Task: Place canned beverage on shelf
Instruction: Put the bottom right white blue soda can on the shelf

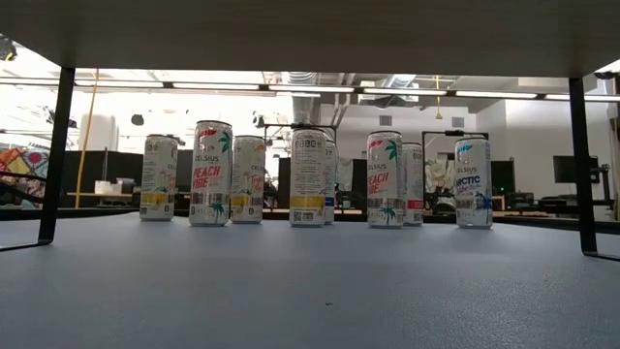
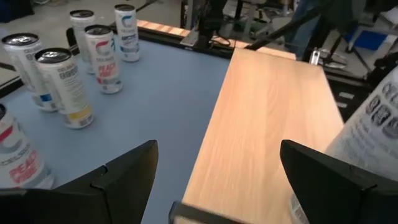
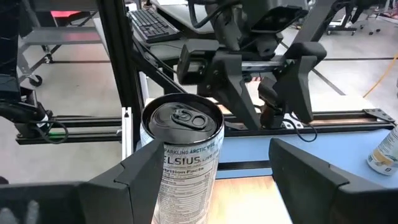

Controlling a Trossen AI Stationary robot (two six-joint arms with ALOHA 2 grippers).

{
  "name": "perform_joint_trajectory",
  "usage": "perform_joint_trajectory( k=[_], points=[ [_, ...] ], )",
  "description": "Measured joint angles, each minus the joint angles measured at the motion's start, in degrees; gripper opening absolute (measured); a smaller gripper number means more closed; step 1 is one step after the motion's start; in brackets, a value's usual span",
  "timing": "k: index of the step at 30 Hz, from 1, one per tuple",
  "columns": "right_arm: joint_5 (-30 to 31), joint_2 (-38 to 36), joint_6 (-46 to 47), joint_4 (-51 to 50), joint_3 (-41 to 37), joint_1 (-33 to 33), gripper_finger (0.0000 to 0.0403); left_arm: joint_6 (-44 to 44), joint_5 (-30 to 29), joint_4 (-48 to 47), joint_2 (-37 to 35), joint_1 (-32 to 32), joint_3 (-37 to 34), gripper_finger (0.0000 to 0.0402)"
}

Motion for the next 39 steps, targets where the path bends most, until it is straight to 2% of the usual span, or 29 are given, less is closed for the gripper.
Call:
perform_joint_trajectory(
  k=[3,10,26,31,39],
  points=[
    [-0.02,0.0,0.0,-0.39,0.0,-0.12,0.0286,1.64,0.89,2.68,0.85,0.96,0.0,0.0322],
    [-0.15,0.0,0.18,-2.26,0.0,-1.02,0.0286,7.46,7.73,8.91,3.07,2.53,0.0,0.0322],
    [0.01,0.04,0.5,-4.74,0.0,-1.21,0.0286,7.67,11.17,13.41,3.32,2.4,0.0,0.0322],
    [4.25,0.07,0.44,-7.0,0.0,-1.41,0.0286,7.49,11.41,13.76,3.32,2.34,0.0,0.0322],
    [4.98,-0.03,-2.76,-7.73,0.0,-1.29,0.0286,7.82,12.34,13.06,3.32,2.34,0.02,0.0322]
  ],
)
